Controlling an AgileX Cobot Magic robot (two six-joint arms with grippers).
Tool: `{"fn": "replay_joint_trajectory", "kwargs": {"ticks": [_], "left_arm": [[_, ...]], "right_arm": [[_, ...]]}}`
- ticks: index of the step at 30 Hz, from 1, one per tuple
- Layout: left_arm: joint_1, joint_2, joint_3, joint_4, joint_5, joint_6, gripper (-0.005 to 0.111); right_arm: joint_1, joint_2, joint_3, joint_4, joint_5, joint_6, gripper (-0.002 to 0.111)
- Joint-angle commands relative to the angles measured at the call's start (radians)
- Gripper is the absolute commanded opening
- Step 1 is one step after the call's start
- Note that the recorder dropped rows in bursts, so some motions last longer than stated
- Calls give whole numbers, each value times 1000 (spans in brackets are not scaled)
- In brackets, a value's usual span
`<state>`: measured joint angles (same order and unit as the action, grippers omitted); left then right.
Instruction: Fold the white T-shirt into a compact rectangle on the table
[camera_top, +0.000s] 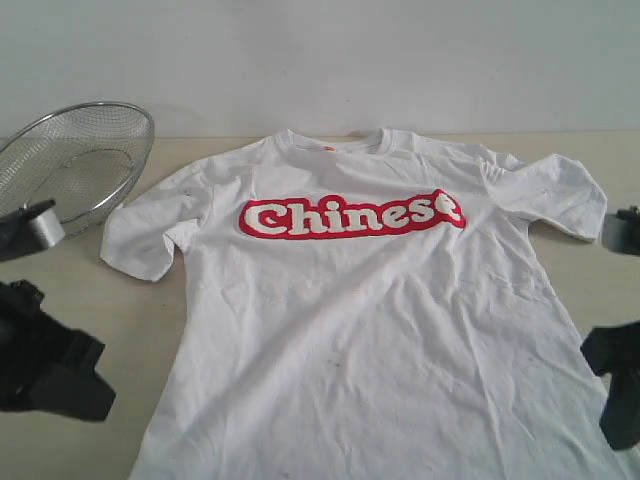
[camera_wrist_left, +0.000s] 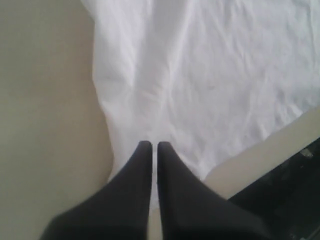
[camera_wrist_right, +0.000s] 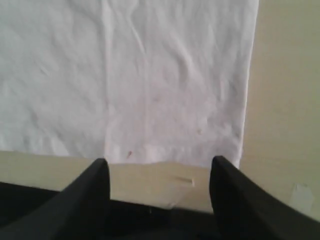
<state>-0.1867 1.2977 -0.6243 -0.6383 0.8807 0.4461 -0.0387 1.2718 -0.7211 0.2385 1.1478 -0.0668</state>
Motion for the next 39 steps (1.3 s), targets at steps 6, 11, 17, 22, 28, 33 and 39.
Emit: {"fn": "replay_joint_trajectory", "kwargs": {"ticks": [6, 11, 17, 22, 28, 33, 39], "left_arm": [[0, -107, 138, -34, -26, 33, 4], [0, -160, 162, -33, -29, 30, 4], [0, -168, 173, -31, -42, 30, 4], [0, -170, 173, -31, -42, 28, 4], [0, -200, 173, -8, -31, -26, 4], [0, -212, 173, 30, -39, -89, 4], [0, -182, 173, 30, -39, -88, 4]], "right_arm": [[-12, -5, 183, -84, 10, 67, 53], [-12, 8, 193, -112, -21, 94, 53], [-12, 135, 193, -118, -78, 103, 53], [-12, 252, 193, -118, -194, 105, 53], [-12, 305, 193, -140, -255, 117, 53], [-12, 314, 193, -140, -247, 117, 53], [-12, 342, 193, -138, -247, 117, 53]]}}
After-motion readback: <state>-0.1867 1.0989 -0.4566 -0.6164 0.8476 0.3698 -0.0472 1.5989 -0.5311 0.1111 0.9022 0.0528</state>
